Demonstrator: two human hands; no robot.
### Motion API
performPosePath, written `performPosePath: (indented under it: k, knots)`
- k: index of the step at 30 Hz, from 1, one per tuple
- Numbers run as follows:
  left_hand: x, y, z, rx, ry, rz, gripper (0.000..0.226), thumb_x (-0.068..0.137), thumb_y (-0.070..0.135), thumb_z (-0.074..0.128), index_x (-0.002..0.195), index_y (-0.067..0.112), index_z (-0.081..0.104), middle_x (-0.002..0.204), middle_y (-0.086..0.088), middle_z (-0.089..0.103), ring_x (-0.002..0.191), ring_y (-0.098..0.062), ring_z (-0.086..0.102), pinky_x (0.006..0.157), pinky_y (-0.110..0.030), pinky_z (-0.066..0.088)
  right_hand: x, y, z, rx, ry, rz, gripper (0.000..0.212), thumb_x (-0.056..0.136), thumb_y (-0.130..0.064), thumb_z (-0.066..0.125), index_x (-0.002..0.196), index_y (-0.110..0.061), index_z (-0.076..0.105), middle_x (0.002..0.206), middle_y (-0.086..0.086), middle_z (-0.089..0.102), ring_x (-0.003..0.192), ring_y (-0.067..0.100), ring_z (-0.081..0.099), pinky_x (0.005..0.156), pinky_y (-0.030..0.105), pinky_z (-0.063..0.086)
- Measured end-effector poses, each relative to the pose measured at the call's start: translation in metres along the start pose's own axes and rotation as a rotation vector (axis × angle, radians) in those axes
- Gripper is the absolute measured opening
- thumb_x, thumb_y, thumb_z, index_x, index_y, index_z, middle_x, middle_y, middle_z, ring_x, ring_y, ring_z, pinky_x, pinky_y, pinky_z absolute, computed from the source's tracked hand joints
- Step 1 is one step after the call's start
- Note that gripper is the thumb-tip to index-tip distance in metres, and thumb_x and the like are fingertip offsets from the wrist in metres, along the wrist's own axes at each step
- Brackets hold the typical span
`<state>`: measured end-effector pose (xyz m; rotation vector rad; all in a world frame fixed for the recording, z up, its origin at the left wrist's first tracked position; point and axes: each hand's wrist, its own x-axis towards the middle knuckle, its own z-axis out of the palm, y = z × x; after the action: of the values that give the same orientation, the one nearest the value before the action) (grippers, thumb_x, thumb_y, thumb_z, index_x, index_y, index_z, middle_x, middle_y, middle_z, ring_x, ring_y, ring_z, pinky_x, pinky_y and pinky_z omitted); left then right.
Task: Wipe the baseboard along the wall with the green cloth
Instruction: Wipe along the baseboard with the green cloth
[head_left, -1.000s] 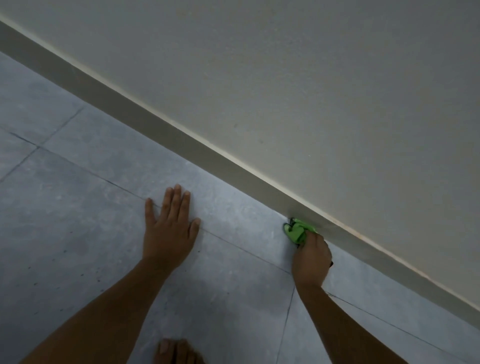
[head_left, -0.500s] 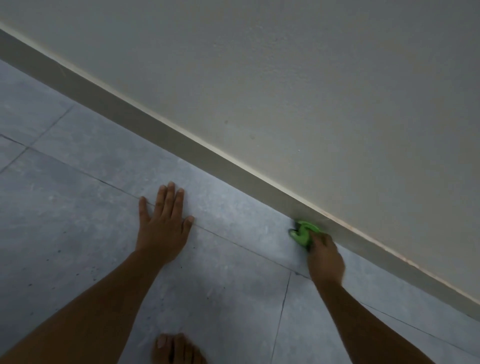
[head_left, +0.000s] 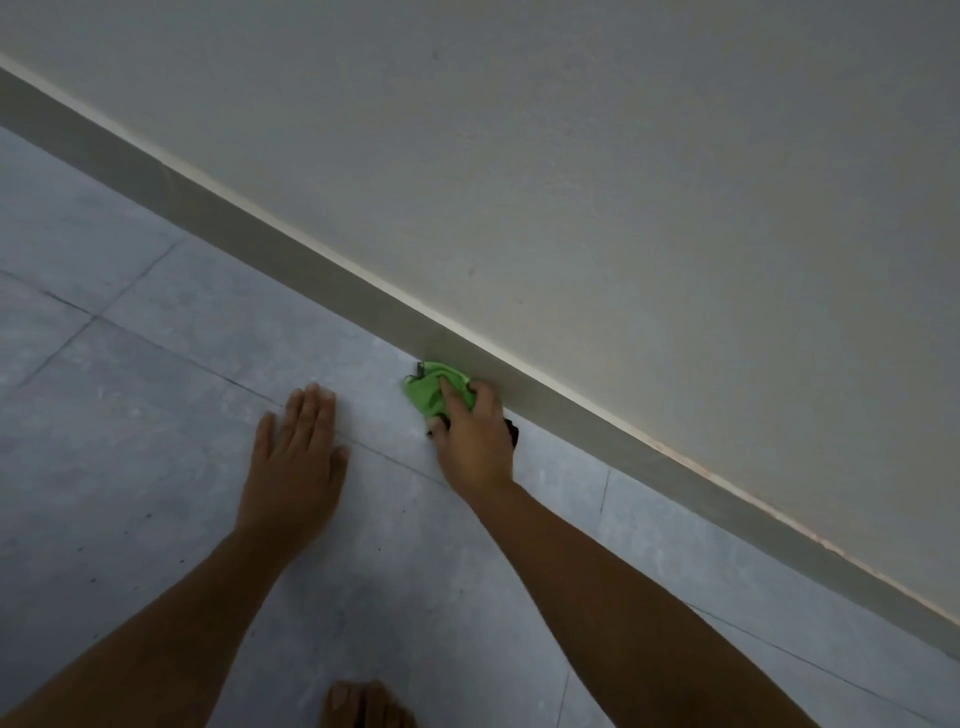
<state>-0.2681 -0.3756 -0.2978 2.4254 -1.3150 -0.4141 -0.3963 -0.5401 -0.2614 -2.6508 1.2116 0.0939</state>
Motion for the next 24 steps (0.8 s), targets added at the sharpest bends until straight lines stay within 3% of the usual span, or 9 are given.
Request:
performPosePath:
  k: [2,4,8,10,13,16,18,20,24]
  knots:
    - [-0.007,-0.020,-0.007,0.040,0.023,-0.073,0.069,0.093,0.048,0.014,0.146,0.004,0.009,0.154,-0.013,0.006,0.143,-0.023,-0.001,0.115,-0.045,-0.007,-0.019,0.023,0.003,-0.089,-0.042,-0.122,0.056,0.093,-0.048,0.040,0.145,-0.033,0.029,0.147,0.015,0.032,0.126,0.033,0.035,0.106,0.046,0.034]
    - [-0.008,-0.031,-0.012,0.087,0.034,-0.097,0.072,0.093,0.051,0.017,0.146,0.003,0.013,0.154,-0.014,0.010,0.143,-0.023,0.003,0.113,-0.041,-0.013,-0.048,0.071,0.003,-0.158,-0.048,-0.123,0.056,0.094,-0.054,0.029,0.147,-0.039,0.018,0.152,0.013,0.028,0.129,0.034,0.033,0.109,0.046,0.030]
    - [-0.007,-0.030,-0.010,0.121,0.023,-0.107,0.070,0.093,0.049,0.019,0.145,0.002,0.017,0.153,-0.016,0.017,0.142,-0.025,0.010,0.113,-0.044,-0.007,-0.114,0.173,-0.007,-0.225,-0.059,0.334,0.061,0.095,-0.053,0.023,0.148,-0.024,0.015,0.154,0.017,0.022,0.132,0.036,0.033,0.109,0.050,0.031]
    - [-0.008,-0.029,-0.010,0.127,0.038,-0.108,0.069,0.093,0.048,0.019,0.145,0.002,0.018,0.153,-0.016,0.018,0.142,-0.026,0.011,0.113,-0.045,-0.006,-0.122,0.186,-0.014,-0.239,-0.100,0.592,0.065,0.095,-0.051,0.026,0.148,-0.015,0.015,0.153,0.022,0.020,0.131,0.041,0.033,0.107,0.054,0.030]
    - [-0.007,-0.031,-0.009,0.106,0.063,-0.104,0.068,0.093,0.047,0.018,0.145,0.002,0.016,0.153,-0.015,0.016,0.142,-0.025,0.009,0.113,-0.046,-0.007,-0.098,0.149,-0.008,-0.161,-0.016,0.689,0.066,0.094,-0.048,0.033,0.141,-0.002,0.032,0.145,0.033,0.031,0.127,0.047,0.037,0.106,0.056,0.029]
    - [-0.006,-0.032,-0.011,0.035,0.084,-0.117,0.066,0.094,0.044,0.016,0.145,0.003,0.010,0.154,-0.014,0.013,0.143,-0.023,0.006,0.114,-0.049,0.000,-0.065,0.077,0.010,-0.080,0.041,0.478,0.062,0.091,-0.041,0.040,0.134,0.003,0.043,0.137,0.038,0.038,0.124,0.052,0.040,0.105,0.060,0.031]
    - [-0.005,-0.034,-0.014,-0.028,0.131,-0.173,0.066,0.094,0.042,0.017,0.146,0.003,0.005,0.155,-0.014,0.010,0.143,-0.022,0.002,0.114,-0.048,-0.002,-0.043,0.022,0.017,-0.028,0.054,0.372,0.065,0.090,-0.041,0.041,0.140,0.000,0.037,0.145,0.036,0.029,0.132,0.050,0.030,0.110,0.058,0.021]
    - [-0.007,-0.043,-0.019,-0.049,0.173,-0.260,0.067,0.094,0.042,0.018,0.146,0.003,0.004,0.156,-0.014,0.008,0.143,-0.020,0.000,0.114,-0.045,-0.008,-0.022,-0.029,0.022,0.017,-0.004,0.315,0.071,0.092,-0.047,0.039,0.148,-0.007,0.019,0.154,0.030,0.008,0.141,0.043,0.010,0.115,0.052,0.002]
    - [-0.014,-0.062,-0.024,0.014,0.160,-0.239,0.067,0.094,0.042,0.019,0.146,0.001,0.009,0.154,-0.017,0.015,0.143,-0.023,0.006,0.114,-0.049,-0.004,0.004,-0.074,0.024,0.068,-0.064,0.409,0.083,0.091,-0.052,0.040,0.150,-0.011,-0.001,0.155,0.027,-0.011,0.142,0.040,-0.008,0.113,0.049,-0.012]
